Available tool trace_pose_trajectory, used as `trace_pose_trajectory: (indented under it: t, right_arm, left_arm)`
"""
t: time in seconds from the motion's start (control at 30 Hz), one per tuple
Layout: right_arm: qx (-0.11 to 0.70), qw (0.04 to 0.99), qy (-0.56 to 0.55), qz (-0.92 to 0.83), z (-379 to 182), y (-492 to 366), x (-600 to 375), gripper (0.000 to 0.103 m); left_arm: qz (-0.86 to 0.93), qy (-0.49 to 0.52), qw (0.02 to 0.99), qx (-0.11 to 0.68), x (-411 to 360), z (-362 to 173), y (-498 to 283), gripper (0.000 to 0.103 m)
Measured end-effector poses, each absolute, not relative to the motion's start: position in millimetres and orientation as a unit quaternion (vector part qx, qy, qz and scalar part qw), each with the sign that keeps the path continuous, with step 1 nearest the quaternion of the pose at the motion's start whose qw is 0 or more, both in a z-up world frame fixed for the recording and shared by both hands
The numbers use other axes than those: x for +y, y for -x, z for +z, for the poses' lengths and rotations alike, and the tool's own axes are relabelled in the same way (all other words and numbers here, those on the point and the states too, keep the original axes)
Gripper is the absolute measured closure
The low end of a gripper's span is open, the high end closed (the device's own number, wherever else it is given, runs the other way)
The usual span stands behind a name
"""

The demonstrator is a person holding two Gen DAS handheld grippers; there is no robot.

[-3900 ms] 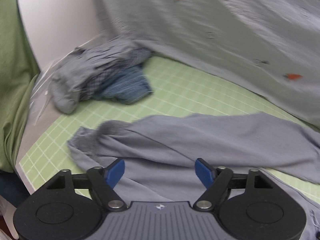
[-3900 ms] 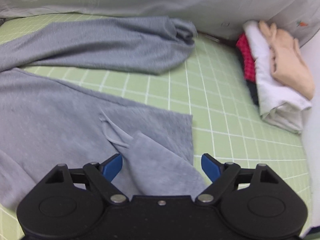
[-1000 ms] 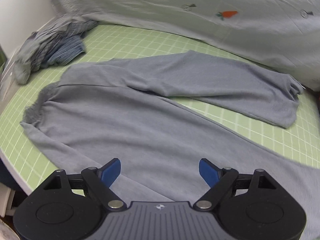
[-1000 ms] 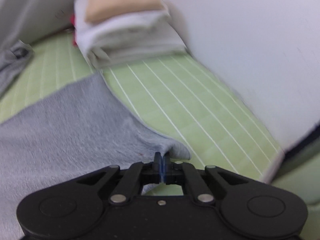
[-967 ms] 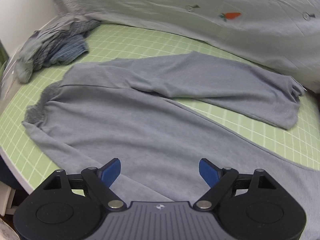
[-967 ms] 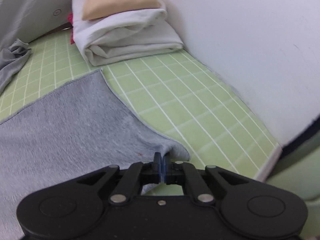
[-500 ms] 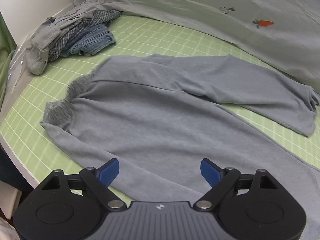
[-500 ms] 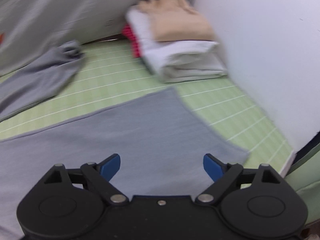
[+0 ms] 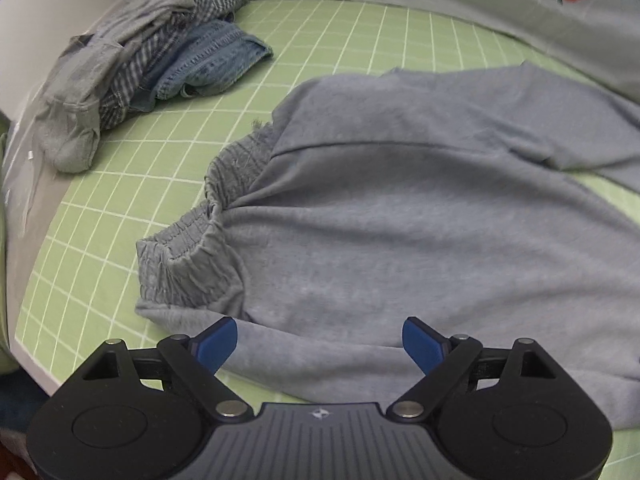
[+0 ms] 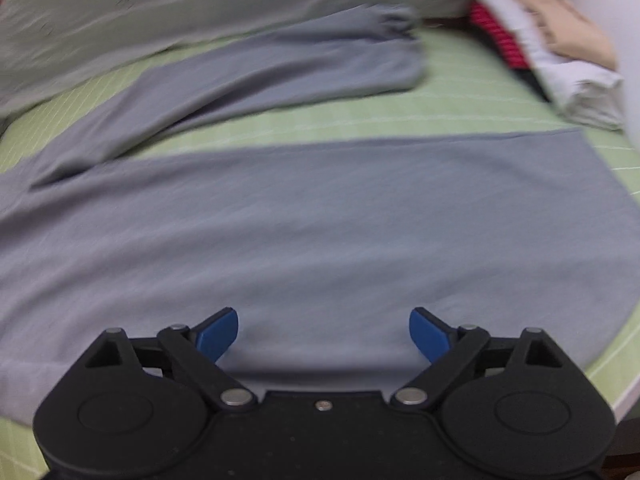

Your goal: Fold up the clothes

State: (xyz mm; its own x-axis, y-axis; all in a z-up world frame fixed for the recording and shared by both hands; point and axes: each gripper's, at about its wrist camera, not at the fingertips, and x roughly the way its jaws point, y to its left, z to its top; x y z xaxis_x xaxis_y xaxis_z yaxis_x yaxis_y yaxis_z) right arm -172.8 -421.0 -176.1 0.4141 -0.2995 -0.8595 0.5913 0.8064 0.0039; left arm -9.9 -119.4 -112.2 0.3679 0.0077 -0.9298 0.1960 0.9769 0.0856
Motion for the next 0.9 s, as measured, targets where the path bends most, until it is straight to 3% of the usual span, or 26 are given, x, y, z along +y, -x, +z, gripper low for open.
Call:
trace_pose_trajectory:
  t: [0.47, 0.73, 0.9]
  right_arm:
    - [0.549, 0.790, -0.162, -0.219, -172, 189, -360, 0.004]
    - [0.489, 0.832, -0.130, -0.230, -148, 171, -362, 0.004]
    - [0.529, 0.811, -0.126, -0.216, -171, 161, -354, 0.004]
  left_arm:
    - [-0.045, -0.058, 0.778, 0.624, -69, -134, 27, 0.013]
    - [-0.083, -0.044, 0.808, 0.582, -83, -104, 20, 0.012]
    - [-0.091, -0.066, 0.806, 0.582, -98, -110, 13, 0.011]
